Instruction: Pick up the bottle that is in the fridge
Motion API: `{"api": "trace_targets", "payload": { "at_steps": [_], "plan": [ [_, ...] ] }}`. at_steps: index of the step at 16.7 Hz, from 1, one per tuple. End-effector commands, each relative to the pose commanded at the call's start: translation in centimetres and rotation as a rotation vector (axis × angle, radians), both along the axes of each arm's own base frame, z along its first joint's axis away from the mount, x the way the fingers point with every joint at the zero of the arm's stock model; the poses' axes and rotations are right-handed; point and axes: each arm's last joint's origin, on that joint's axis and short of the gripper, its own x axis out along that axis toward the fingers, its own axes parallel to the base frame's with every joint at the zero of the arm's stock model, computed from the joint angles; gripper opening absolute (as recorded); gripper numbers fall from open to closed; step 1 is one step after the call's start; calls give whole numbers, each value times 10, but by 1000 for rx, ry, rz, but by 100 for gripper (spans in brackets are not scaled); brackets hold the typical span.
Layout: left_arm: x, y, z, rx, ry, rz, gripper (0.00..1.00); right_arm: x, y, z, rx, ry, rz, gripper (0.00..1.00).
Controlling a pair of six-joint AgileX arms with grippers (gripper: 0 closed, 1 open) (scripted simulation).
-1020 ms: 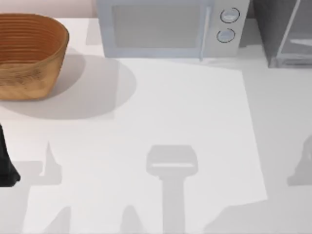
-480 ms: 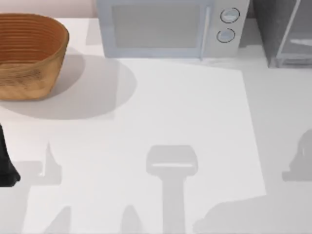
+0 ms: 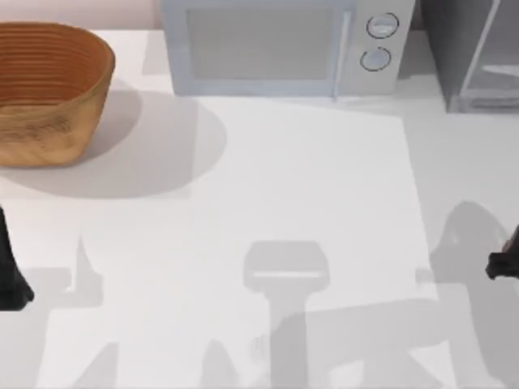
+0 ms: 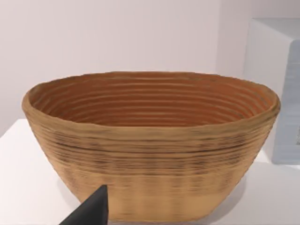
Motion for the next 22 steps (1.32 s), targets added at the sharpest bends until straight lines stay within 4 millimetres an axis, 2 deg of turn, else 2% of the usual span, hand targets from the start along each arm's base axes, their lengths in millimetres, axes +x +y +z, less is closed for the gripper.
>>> {"api": "trace_targets", "payload": {
  "at_steps": [5, 9, 17, 22],
  "plan": [
    [0, 0, 0, 0, 0, 0, 100, -5, 45, -12, -14, 6, 5, 0],
    [0, 0, 0, 0, 0, 0, 100, -14, 66, -18, -3, -7, 8, 0],
    [0, 0, 0, 0, 0, 0, 100, -14, 67, -20, -4, -7, 6, 0],
    [0, 0, 0, 0, 0, 0, 100, 6, 72, -33, -4, -9, 0, 0]
  ]
}}
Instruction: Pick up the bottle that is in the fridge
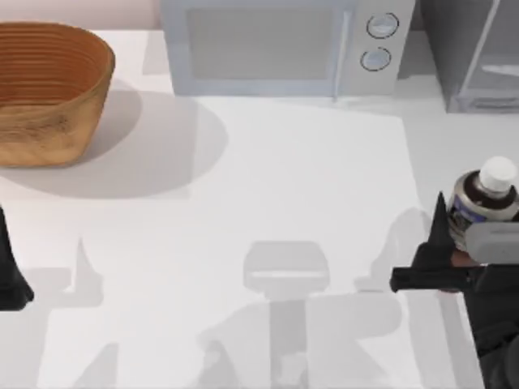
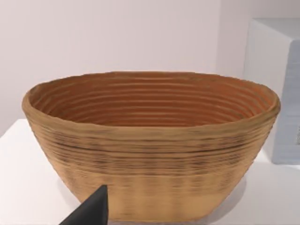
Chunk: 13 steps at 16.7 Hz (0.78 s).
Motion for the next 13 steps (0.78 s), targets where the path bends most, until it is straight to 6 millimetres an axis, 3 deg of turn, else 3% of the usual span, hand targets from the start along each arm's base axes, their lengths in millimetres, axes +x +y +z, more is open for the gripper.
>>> {"api": "trace_targets", "payload": {
  "at_steps": [6, 11, 13],
  "plan": [
    [0, 0, 0, 0, 0, 0, 100, 27, -2, -25, -1, 3, 7, 0],
    [0, 0, 0, 0, 0, 0, 100, 29, -3, -27, 2, 0, 8, 0],
    [0, 0, 0, 0, 0, 0, 100, 29, -3, -27, 2, 0, 8, 15]
  ]
}}
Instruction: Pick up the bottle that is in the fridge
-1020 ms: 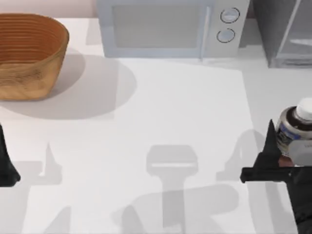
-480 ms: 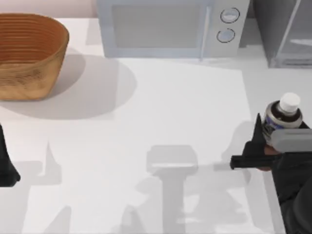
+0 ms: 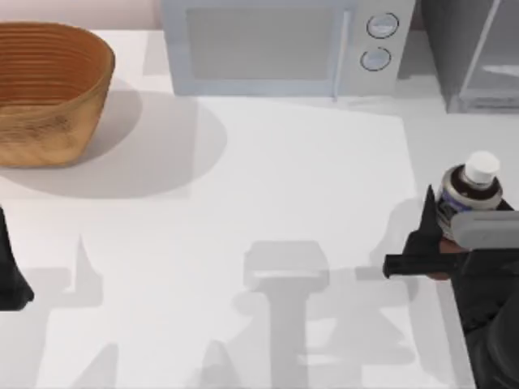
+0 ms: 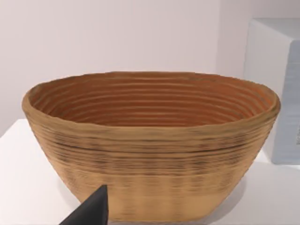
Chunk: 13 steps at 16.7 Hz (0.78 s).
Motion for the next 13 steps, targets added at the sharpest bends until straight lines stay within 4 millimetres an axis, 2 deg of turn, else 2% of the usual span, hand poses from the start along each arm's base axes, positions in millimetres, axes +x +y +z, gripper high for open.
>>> {"api": "trace_targets", "payload": {
  "at_steps": [11, 13],
  "plan": [
    [0, 0, 0, 0, 0, 0, 100, 0, 0, 0, 0, 0, 0, 98],
    [0, 0, 0, 0, 0, 0, 100, 0, 0, 0, 0, 0, 0, 100]
  ]
}}
